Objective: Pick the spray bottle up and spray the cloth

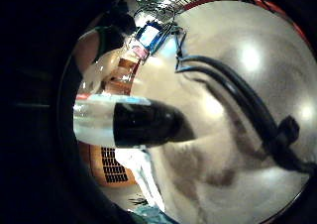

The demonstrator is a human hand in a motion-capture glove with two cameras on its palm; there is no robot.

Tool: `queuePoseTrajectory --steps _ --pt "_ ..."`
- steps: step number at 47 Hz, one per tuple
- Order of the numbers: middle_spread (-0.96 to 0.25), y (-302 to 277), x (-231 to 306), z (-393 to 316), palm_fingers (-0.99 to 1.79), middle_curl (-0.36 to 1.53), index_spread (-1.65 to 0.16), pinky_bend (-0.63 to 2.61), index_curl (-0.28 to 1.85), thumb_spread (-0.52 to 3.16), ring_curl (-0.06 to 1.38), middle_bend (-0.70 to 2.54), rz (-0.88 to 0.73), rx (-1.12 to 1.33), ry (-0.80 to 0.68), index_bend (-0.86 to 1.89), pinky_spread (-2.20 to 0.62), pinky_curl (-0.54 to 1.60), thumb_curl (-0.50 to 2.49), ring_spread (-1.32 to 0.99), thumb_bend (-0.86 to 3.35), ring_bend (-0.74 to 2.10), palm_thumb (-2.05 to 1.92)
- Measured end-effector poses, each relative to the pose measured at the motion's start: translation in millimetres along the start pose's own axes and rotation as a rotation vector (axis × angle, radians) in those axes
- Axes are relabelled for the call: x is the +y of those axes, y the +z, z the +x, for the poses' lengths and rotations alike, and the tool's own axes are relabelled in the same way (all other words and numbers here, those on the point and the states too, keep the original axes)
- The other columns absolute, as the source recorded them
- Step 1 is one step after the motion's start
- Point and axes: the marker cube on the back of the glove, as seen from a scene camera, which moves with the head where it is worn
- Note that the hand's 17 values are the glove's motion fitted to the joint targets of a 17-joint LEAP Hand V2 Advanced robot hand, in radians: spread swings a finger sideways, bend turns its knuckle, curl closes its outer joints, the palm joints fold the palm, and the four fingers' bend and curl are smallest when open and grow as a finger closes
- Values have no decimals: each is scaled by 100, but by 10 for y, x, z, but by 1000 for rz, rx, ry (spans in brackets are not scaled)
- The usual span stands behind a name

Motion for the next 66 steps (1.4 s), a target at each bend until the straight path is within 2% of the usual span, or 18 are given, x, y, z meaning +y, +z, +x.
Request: queuePoseTrajectory --steps 19,29,38,53,59,66 --pt "-3 108 -159 36 25 36 -28 67 9 83 32 29 -124 32 19 9 17 37 32 1 -4 53 44" --pt "-5 162 -185 -67 36 36 -31 59 14 82 30 31 -187 8 8 15 17 35 32 -1 -3 49 44" --pt "-9 205 -227 -168 59 36 -35 48 19 85 31 30 -179 15 -5 17 11 32 34 -7 -2 52 53" --pt "-15 393 -220 -367 119 39 -31 32 30 78 34 34 -231 51 -13 16 -6 31 46 -17 6 54 89" --pt "-16 530 -107 -547 128 42 -28 30 35 65 35 40 -330 185 -15 21 -12 33 51 -19 3 48 96" --pt "-15 676 133 -895 132 44 -25 28 39 53 36 46 -456 478 -73 23 -17 33 57 -19 -1 48 99"
